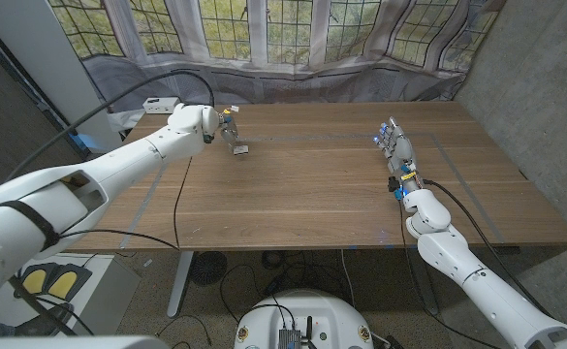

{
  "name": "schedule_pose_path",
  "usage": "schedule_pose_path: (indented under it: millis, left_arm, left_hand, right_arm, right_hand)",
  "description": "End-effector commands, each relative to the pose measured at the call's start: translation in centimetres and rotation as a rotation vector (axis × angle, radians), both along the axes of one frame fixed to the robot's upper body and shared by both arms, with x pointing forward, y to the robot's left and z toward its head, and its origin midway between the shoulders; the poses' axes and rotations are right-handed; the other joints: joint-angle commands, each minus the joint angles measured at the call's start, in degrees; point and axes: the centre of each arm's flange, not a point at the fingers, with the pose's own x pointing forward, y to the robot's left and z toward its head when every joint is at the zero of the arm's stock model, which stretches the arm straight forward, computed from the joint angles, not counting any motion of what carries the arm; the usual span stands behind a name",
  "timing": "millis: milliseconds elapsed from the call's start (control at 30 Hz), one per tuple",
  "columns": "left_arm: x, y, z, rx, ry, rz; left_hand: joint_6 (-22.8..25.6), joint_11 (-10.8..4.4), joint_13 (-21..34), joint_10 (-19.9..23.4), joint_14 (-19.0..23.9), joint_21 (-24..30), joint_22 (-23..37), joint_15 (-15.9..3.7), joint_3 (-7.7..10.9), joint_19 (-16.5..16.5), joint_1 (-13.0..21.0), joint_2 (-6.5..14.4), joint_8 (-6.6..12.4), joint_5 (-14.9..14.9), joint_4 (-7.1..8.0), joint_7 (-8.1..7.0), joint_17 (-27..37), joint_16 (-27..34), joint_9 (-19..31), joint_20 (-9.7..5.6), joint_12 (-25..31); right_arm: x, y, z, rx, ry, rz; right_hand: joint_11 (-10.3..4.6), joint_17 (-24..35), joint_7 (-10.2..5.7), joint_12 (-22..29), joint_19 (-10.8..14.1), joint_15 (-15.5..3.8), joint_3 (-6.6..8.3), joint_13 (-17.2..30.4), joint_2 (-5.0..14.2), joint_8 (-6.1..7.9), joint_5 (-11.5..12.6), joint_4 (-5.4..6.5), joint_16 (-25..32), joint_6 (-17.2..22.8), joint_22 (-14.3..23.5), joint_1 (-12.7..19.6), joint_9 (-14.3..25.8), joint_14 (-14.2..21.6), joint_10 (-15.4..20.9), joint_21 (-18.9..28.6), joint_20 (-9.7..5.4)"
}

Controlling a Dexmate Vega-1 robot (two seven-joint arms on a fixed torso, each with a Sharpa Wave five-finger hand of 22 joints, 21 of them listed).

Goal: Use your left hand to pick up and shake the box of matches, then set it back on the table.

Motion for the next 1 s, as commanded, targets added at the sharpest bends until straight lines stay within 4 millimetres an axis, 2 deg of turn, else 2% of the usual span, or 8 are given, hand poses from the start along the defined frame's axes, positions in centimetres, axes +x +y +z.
schedule_pose_path:
  millis: [33, 567, 600, 800, 1000]
  left_arm:
    - [0.5, -0.8, -1.1, 0.014, -0.037, 0.011]
    - [1.9, -0.9, -2.9, -0.042, -0.064, 0.016]
    - [2.0, -0.9, -3.0, -0.045, -0.068, 0.019]
    - [2.4, -0.7, -3.3, -0.039, -0.094, 0.039]
    - [2.7, -0.6, -4.0, -0.067, -0.123, 0.036]
  left_hand:
    - [-0.60, 0.54, 0.19, 0.20, 0.25, 0.02, 0.32, -0.14, -0.23, 0.14, -0.36, 0.19, 0.13, -0.10, -0.16, 0.41, 0.17, 0.26, 0.19, 0.01, 0.36]
    - [0.50, 0.35, 0.16, 2.34, 1.69, 0.32, 0.30, -0.95, -0.54, 0.96, -0.19, 0.35, 0.77, -0.06, -0.45, 0.66, 0.13, 0.63, 0.19, -0.16, 1.38]
    - [0.67, -0.01, 0.16, 2.74, 1.89, 0.34, 0.30, -1.02, -0.57, 1.04, -0.17, 0.41, 0.82, -0.06, -0.46, 0.70, 0.13, 0.67, 0.19, -0.12, 1.53]
    - [2.05, 0.32, 0.17, 3.40, 2.59, 0.55, 0.30, -1.20, -0.66, 1.75, -0.07, 0.77, 1.26, -0.05, -0.46, 0.45, 0.12, 0.78, 0.20, -0.08, 1.77]
    - [3.62, -0.49, 0.20, 4.98, 3.38, 0.72, 0.30, -1.39, -0.90, 2.52, -0.25, 1.21, 1.65, -0.06, -0.33, 0.24, 0.12, 0.86, 0.21, 0.39, 2.32]
  right_arm:
    - [0.2, -0.1, -0.3, 0.005, 0.004, 0.002]
    - [0.4, -0.1, -0.5, 0.003, 0.009, 0.002]
    - [0.4, -0.1, -0.5, 0.003, 0.008, 0.001]
    - [0.4, -0.1, -0.5, -0.003, 0.006, 0.000]
    - [0.5, -0.1, -0.3, -0.006, 0.004, 0.000]
  right_hand:
    - [-0.16, 0.26, -0.25, -0.06, 0.03, 0.29, 0.19, 0.18, 0.05, 0.07, 0.14, -0.24, -0.18, 0.29, 0.25, 0.55, 0.35, 0.09, 0.23, -0.22, 0.55]
    - [-0.19, 0.27, -0.35, -0.09, 0.01, 0.29, 0.18, 0.19, 0.04, 0.10, 0.13, -0.25, -0.17, 0.38, 0.25, 0.56, 0.36, 0.12, 0.21, -0.23, 0.58]
    - [-0.19, 0.28, -0.34, -0.09, 0.01, 0.27, 0.17, 0.19, 0.04, 0.10, 0.13, -0.25, -0.17, 0.39, 0.25, 0.56, 0.36, 0.13, 0.21, -0.23, 0.58]
    - [-0.14, 0.29, -0.39, -0.08, 0.03, 0.30, 0.14, 0.20, 0.00, 0.10, 0.12, -0.25, -0.17, 0.40, 0.25, 0.53, 0.36, 0.13, 0.25, -0.22, 0.59]
    - [-0.11, 0.29, -0.47, -0.08, 0.02, 0.28, 0.12, 0.21, -0.03, 0.11, 0.12, -0.24, -0.14, 0.45, 0.25, 0.51, 0.36, 0.20, 0.27, -0.22, 0.55]
